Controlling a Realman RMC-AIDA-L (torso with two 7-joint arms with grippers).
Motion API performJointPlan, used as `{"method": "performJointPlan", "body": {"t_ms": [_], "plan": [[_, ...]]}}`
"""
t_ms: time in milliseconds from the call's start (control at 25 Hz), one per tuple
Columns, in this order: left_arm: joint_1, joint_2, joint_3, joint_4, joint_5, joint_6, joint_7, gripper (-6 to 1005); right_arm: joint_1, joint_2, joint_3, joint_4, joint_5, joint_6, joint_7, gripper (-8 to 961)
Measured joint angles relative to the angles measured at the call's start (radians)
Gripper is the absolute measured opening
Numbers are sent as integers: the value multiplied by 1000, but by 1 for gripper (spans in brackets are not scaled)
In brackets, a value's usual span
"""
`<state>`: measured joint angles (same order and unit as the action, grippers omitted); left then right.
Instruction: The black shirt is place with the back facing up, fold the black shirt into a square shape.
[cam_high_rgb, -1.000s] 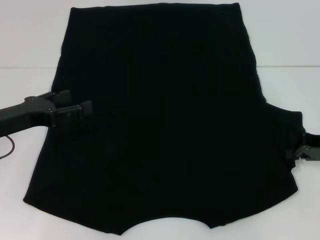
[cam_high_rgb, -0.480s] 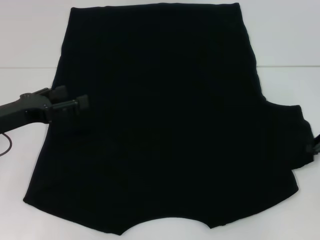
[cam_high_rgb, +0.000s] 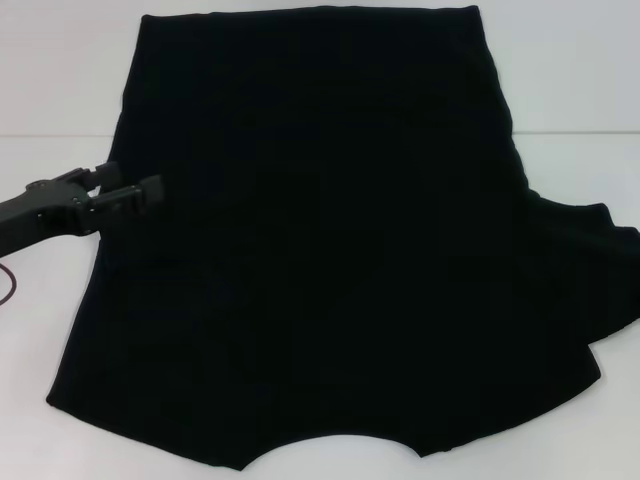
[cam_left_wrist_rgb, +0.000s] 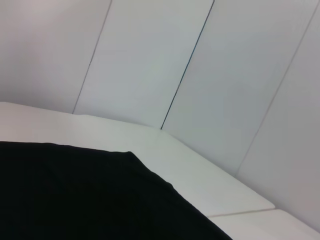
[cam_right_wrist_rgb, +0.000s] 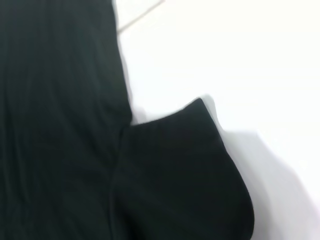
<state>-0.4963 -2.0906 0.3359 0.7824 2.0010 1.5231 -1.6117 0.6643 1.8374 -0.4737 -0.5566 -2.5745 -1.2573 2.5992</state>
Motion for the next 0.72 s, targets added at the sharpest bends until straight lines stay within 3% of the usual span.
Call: {"method": "performJointPlan", "body": {"t_ms": [560, 720], "plan": [[5, 2, -29, -1, -6, 12, -5, 856, -5, -3, -2, -8, 161, -3, -52, 21], [1, 3, -29, -8, -7, 11, -5, 851, 22, 17, -16, -1, 162, -4, -76, 21]]}}
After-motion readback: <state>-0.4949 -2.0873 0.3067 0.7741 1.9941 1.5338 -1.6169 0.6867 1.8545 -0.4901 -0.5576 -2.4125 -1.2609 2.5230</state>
